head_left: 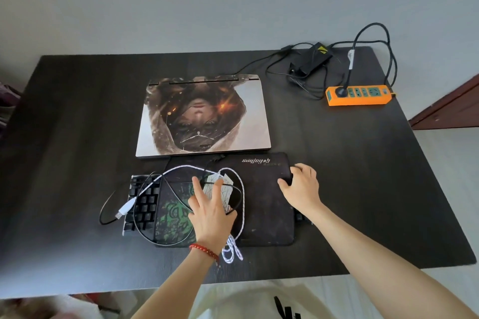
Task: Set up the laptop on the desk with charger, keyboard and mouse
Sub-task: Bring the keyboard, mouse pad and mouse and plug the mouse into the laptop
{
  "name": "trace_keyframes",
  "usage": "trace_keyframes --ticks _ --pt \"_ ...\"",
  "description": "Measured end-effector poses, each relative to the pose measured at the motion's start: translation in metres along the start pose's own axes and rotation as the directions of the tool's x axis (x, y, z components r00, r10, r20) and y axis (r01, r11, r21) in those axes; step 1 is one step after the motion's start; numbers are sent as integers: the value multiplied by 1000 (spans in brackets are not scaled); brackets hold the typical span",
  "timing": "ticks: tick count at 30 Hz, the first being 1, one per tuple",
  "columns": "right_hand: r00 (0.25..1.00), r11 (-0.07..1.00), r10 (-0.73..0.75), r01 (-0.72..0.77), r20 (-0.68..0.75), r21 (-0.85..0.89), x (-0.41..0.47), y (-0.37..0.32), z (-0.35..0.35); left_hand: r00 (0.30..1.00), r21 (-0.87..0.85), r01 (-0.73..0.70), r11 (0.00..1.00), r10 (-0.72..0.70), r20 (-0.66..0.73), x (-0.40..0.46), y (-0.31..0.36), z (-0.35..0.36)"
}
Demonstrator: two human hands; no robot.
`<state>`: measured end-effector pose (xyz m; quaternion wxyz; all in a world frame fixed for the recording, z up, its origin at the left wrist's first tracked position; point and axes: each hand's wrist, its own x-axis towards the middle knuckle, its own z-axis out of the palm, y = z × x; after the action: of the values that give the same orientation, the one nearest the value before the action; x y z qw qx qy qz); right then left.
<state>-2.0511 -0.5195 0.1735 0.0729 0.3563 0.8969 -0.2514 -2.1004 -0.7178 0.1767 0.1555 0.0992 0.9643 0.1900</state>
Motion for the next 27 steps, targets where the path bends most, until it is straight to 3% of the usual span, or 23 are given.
trace_keyframes --ticks 2,5,7,10,12,14,19,23,27 --pt "997 983 -9 24 -80 184 -7 -9 1 1000 -16 -7 1000 7 9 2 -1 -2" --pt "997 947 75 -60 -35 317 -15 -22 1 999 -72 -40 997 39 -16 4 -4 -7" --pt "990 962 139 -136 2 238 -15 -27 -1 996 -115 -79 990 73 -49 3 -3 -13" --pt "995 993 67 -60 -76 100 -21 -35 -7 982 -175 -158 972 136 -130 2 4 -26" --pt "985 995 3 14 -171 95 -28 -36 -15 971 -218 -198 956 161 -179 2 13 -34" --pt "978 990 30 -1 -205 141 -31 -25 -30 965 -241 -219 946 172 -199 3 22 -39" --pt "971 952 106 -37 -213 303 -30 38 -83 962 -261 -249 933 207 -179 -4 55 -34" --pt "919 984 138 -87 -368 153 -16 91 -112 951 -271 -297 916 258 -168 -9 97 -15" --pt "869 983 183 -167 -460 75 17 144 -134 964 -263 -248 932 210 -165 -8 140 16"
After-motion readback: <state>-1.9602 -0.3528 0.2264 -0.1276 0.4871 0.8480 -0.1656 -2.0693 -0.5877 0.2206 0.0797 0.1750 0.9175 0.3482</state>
